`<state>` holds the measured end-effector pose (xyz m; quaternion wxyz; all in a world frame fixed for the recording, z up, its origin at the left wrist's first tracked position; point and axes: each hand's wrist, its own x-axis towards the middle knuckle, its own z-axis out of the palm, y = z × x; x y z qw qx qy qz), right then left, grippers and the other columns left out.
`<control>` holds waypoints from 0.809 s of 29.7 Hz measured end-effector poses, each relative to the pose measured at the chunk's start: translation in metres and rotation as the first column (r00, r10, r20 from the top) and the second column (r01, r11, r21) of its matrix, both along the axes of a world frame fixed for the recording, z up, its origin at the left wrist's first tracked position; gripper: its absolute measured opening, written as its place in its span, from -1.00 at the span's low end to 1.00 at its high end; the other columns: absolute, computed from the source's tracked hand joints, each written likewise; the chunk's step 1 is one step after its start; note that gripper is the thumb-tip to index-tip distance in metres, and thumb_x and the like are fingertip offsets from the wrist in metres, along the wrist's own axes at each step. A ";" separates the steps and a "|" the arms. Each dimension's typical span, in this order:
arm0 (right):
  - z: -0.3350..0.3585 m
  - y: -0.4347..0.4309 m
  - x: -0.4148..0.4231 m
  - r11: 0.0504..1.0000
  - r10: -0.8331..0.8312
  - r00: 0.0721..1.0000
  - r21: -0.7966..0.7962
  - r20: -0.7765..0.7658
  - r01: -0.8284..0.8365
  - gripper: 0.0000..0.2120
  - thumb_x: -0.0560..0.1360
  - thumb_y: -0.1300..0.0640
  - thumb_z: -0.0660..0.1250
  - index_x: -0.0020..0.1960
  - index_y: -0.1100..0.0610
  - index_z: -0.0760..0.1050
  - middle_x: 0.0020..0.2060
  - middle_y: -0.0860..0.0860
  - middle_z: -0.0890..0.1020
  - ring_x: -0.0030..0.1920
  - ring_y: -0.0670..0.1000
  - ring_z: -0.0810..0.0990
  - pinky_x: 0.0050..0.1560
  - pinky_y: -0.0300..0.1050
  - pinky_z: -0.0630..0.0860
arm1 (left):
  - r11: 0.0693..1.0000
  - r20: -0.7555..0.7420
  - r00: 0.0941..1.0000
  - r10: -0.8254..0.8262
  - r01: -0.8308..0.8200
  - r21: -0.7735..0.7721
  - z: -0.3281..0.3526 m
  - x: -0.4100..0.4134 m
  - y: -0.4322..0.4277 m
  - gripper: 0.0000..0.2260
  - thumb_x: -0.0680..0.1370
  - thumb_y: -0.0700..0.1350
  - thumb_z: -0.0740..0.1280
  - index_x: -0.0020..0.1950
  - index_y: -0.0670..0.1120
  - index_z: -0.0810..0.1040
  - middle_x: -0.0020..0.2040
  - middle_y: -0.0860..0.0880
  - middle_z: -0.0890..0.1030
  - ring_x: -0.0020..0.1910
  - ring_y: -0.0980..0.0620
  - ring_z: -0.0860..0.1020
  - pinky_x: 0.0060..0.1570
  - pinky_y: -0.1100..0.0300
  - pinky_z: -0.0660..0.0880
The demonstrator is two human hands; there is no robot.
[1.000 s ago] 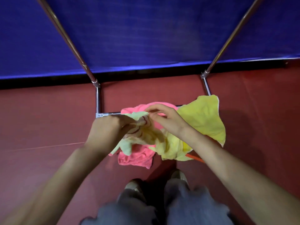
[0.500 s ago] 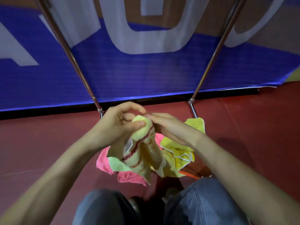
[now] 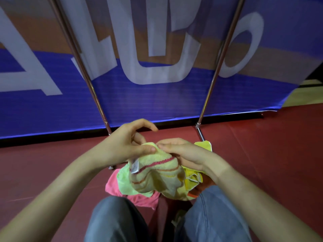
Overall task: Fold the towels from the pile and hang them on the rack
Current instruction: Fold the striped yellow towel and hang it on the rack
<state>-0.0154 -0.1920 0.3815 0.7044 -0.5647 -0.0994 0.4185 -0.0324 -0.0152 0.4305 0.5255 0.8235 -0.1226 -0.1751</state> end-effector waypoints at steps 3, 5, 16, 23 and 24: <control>0.019 -0.008 -0.021 0.999 0.033 0.998 0.008 0.056 -0.034 -0.80 0.53 0.26 0.15 -0.16 0.12 0.52 -0.40 -0.12 0.65 -0.34 -0.23 0.59 -0.27 -0.41 0.50 | 1.000 0.029 0.999 -0.023 0.023 -0.011 0.019 -0.025 -0.006 -0.72 0.38 -0.27 0.41 -0.02 0.00 0.45 -0.57 -0.03 0.50 -0.64 0.20 0.39 -0.59 0.40 0.33; 0.024 -0.011 -0.024 0.998 0.045 0.993 -0.040 0.107 -0.041 -0.75 0.53 0.29 0.14 -0.19 0.09 0.53 -0.44 -0.14 0.62 -0.38 -0.25 0.55 -0.30 -0.44 0.46 | 0.999 0.046 0.998 -0.038 0.038 -0.002 0.026 -0.031 -0.007 -0.73 0.38 -0.28 0.41 -0.01 -0.04 0.45 -0.59 -0.01 0.47 -0.66 0.21 0.36 -0.60 0.43 0.29; 0.078 -0.034 -0.033 0.746 0.531 0.756 -0.634 0.382 -0.204 -0.75 0.49 0.06 0.29 -0.33 0.11 0.40 -0.39 0.16 0.43 -0.65 -0.14 0.33 -0.59 -0.28 0.19 | 0.889 0.116 0.955 -0.272 0.203 0.411 0.069 -0.050 -0.023 -0.90 0.40 -0.15 0.43 -0.10 -0.06 0.64 -0.52 0.18 0.57 -0.46 0.29 0.48 -0.42 0.50 0.35; 0.085 -0.065 -0.020 0.651 0.557 0.697 -0.759 0.451 -0.030 -0.69 0.42 0.00 0.37 -0.25 0.26 0.47 -0.54 -0.09 0.40 -0.46 -0.02 0.35 -0.50 -0.22 0.28 | 0.851 0.151 0.957 -0.247 0.140 0.505 0.100 -0.046 -0.005 -0.90 0.40 -0.10 0.42 -0.10 0.03 0.63 -0.53 0.12 0.55 -0.48 0.25 0.47 -0.42 0.45 0.37; 0.085 -0.071 -0.020 0.663 0.536 0.698 -0.749 0.475 0.000 -0.70 0.41 0.00 0.38 -0.28 0.23 0.46 -0.54 -0.10 0.40 -0.44 -0.01 0.35 -0.45 -0.19 0.30 | 0.844 0.133 0.964 -0.232 0.131 0.520 0.101 -0.044 0.002 -0.92 0.40 -0.10 0.42 -0.13 0.04 0.63 -0.54 0.16 0.55 -0.48 0.25 0.48 -0.41 0.45 0.38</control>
